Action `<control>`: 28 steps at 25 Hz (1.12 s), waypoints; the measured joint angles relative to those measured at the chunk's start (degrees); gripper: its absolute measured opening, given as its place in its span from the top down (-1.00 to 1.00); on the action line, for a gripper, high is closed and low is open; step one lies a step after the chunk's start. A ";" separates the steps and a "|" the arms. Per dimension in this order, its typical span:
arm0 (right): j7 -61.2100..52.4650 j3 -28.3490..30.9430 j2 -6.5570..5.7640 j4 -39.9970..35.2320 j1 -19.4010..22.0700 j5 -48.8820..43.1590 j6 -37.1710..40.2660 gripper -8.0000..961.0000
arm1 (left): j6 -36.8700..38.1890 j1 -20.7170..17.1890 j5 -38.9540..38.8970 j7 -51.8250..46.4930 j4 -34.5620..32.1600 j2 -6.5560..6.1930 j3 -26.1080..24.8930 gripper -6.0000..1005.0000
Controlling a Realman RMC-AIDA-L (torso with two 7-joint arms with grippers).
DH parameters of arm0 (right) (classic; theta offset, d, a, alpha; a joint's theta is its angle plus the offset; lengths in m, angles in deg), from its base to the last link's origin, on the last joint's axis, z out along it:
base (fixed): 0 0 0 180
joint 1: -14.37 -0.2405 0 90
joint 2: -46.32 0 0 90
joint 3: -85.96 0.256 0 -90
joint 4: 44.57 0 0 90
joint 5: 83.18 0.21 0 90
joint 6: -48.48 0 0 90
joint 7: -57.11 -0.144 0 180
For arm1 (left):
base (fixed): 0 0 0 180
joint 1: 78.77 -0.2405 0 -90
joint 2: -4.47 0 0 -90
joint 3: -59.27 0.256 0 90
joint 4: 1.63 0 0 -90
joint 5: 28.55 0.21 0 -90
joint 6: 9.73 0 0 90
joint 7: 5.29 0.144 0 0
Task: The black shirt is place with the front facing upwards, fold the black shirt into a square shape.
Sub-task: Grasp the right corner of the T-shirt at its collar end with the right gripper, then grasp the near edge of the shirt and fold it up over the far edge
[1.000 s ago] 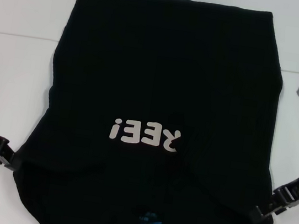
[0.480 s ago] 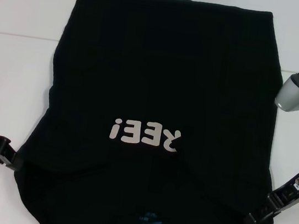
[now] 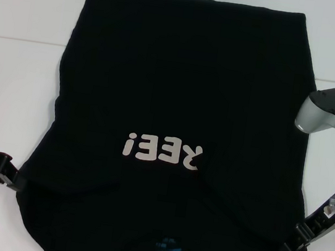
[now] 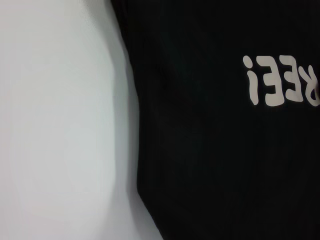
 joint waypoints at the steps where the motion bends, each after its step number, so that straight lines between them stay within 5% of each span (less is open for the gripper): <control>1: -0.14 -0.08 0.08 0.02 -0.10 -0.16 -0.05 -0.05 | 0.00 0.05 0.00 0.02 0.00 -0.03 0.00 0.98; 9: -0.57 -0.08 0.39 -0.18 -0.30 -1.61 -0.12 0.28 | 0.11 0.27 0.00 0.07 0.02 -0.07 0.00 0.97; 16: 0.66 1.21 -0.68 -0.67 0.40 -1.33 0.58 0.72 | 1.49 0.51 -0.08 0.62 0.62 -0.15 -0.01 0.97; 19: 2.41 3.85 -1.62 -0.75 0.84 -1.29 1.76 0.86 | 3.16 0.62 -0.61 1.22 0.68 -0.52 -0.08 0.97; 28: 12.80 15.90 -5.49 -2.70 5.86 -1.20 11.01 0.84 | 9.32 0.77 -0.09 6.08 3.47 -1.82 0.85 0.97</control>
